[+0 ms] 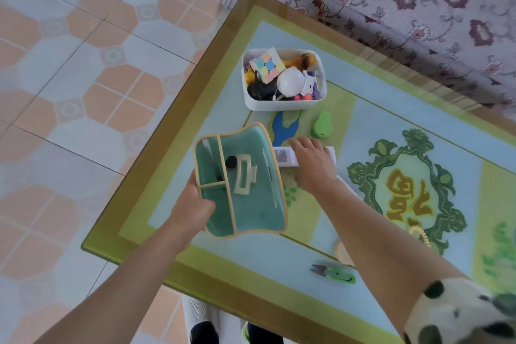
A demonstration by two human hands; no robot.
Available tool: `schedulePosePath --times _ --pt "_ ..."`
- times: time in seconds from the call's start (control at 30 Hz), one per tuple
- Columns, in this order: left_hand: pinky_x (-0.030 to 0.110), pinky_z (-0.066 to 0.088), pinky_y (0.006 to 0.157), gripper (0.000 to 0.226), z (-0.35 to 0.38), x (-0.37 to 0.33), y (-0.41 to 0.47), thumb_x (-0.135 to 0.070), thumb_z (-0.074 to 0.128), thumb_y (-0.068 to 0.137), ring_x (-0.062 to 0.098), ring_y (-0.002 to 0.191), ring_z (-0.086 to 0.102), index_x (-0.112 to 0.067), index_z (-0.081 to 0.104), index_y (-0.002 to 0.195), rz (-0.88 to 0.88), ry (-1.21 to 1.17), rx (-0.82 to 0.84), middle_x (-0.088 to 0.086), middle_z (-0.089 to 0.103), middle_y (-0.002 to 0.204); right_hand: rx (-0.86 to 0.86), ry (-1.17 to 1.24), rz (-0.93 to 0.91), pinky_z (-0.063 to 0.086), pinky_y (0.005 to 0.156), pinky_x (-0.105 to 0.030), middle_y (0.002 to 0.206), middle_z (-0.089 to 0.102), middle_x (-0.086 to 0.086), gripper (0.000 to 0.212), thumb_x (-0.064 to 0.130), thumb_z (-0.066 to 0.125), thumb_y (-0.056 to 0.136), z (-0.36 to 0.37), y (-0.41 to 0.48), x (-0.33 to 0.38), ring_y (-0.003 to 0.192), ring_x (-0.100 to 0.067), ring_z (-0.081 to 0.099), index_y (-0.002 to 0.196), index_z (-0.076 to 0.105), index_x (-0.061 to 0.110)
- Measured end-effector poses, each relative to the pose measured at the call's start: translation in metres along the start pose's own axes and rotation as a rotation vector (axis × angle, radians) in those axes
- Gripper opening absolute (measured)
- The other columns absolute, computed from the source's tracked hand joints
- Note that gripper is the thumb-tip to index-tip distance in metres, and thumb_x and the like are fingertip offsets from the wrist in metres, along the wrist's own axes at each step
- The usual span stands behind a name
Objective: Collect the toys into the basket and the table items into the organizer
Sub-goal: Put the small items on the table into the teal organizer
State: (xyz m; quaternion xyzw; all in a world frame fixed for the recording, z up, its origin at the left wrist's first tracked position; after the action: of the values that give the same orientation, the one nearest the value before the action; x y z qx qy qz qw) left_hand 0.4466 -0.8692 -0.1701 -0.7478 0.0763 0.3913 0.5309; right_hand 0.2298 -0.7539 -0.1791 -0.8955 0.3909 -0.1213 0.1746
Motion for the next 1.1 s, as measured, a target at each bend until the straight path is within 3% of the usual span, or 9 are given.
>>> schedulePosePath --times 0.1,0.43,0.53,0.63,0.8,0.87,0.97,1.03,1.1 --pt "0.036 0.045 0.079 0.058 0.002 0.004 0.004 0.01 0.044 0.086 0.005 0.09 0.054 -0.037 0.038 0.119 -0.009 0.001 -0.003 -0.013 0.058 0.099 -0.003 -0.105 -0.036 0.03 0.109 -0.04 0.142 0.04 -0.004 0.081 0.003 0.067 0.074 0.017 0.013 0.004 0.133 -0.029 0.031 0.144 0.029 0.02" --pt "0.051 0.051 0.093 0.067 0.012 0.015 0.009 0.006 0.045 0.082 0.021 0.105 0.058 -0.037 0.039 0.132 -0.051 0.013 -0.023 -0.009 0.062 0.108 -0.035 -0.154 -0.116 0.045 0.093 -0.041 0.124 0.049 -0.01 0.052 0.003 0.059 0.082 0.02 0.029 -0.006 0.114 -0.03 0.045 0.13 0.04 0.013" --pt "0.046 0.053 0.084 0.063 0.022 0.012 0.011 0.006 0.044 0.084 0.019 0.101 0.058 -0.036 0.04 0.131 -0.054 -0.003 -0.02 -0.009 0.061 0.106 -0.115 0.011 -0.056 0.049 0.085 -0.042 0.119 0.053 -0.011 0.039 0.014 0.061 0.085 -0.009 0.025 -0.03 0.108 -0.03 0.049 0.12 0.044 0.009" --pt "0.037 0.051 0.067 0.055 0.037 0.004 0.01 0.0 0.045 0.087 0.017 0.096 0.058 -0.036 0.04 0.128 -0.05 -0.033 0.0 -0.007 0.061 0.106 -0.254 0.237 -0.007 0.042 0.074 -0.035 0.114 0.052 -0.009 0.036 0.018 0.06 0.087 -0.056 0.01 -0.053 0.102 -0.028 0.05 0.117 0.044 0.007" --pt "0.029 0.049 0.06 0.043 0.064 -0.011 0.011 -0.007 0.05 0.087 0.014 0.094 0.062 -0.043 0.048 0.109 -0.045 -0.109 0.039 -0.007 0.065 0.107 -0.397 0.669 -0.033 0.053 0.083 -0.036 0.11 0.057 0.002 0.04 0.018 0.065 0.083 -0.119 -0.03 -0.062 0.1 -0.017 0.057 0.117 0.046 0.014" --pt "0.027 0.048 0.056 0.045 0.073 -0.017 0.011 -0.014 0.053 0.077 0.014 0.091 0.062 -0.041 0.047 0.113 -0.035 -0.112 0.07 -0.005 0.065 0.104 -0.414 0.825 -0.065 0.055 0.084 -0.026 0.107 0.058 0.007 0.041 0.012 0.068 0.082 -0.135 -0.047 -0.056 0.101 -0.009 0.059 0.117 0.047 0.014" --pt "0.036 0.054 0.058 0.057 0.085 -0.017 0.02 -0.002 0.045 0.075 0.019 0.094 0.061 -0.038 0.041 0.119 -0.034 -0.07 0.084 -0.002 0.064 0.104 -0.363 1.026 -0.136 0.053 0.079 -0.015 0.102 0.059 0.016 0.041 0.005 0.067 0.081 -0.148 -0.071 -0.039 0.099 0.003 0.062 0.108 0.046 0.026" --pt "0.049 0.059 0.072 0.059 0.088 -0.015 0.026 0.0 0.04 0.075 0.025 0.099 0.061 -0.04 0.039 0.117 -0.043 -0.033 0.08 0.0 0.064 0.107 -0.289 1.136 -0.165 0.053 0.079 -0.016 0.103 0.061 0.015 0.045 0.002 0.065 0.079 -0.145 -0.081 -0.026 0.098 0.006 0.063 0.103 0.045 0.034" --pt "0.049 0.058 0.069 0.061 0.093 -0.014 0.033 0.004 0.037 0.074 0.029 0.101 0.062 -0.041 0.039 0.117 -0.047 -0.026 0.086 0.002 0.064 0.111 -0.208 1.179 -0.189 0.053 0.081 -0.017 0.106 0.062 0.013 0.046 0.003 0.065 0.077 -0.138 -0.089 -0.015 0.099 0.003 0.064 0.103 0.045 0.036"
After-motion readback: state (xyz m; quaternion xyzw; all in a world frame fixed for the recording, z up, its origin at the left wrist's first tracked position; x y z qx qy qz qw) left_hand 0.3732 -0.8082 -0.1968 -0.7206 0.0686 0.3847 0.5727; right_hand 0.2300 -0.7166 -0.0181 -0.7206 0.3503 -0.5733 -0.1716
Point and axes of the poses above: each hand's wrist, its own y-axis towards the middle knuckle, its own z-axis out of the palm, x = y × z, the point moved 10 cm from there along y, towards the middle knuckle
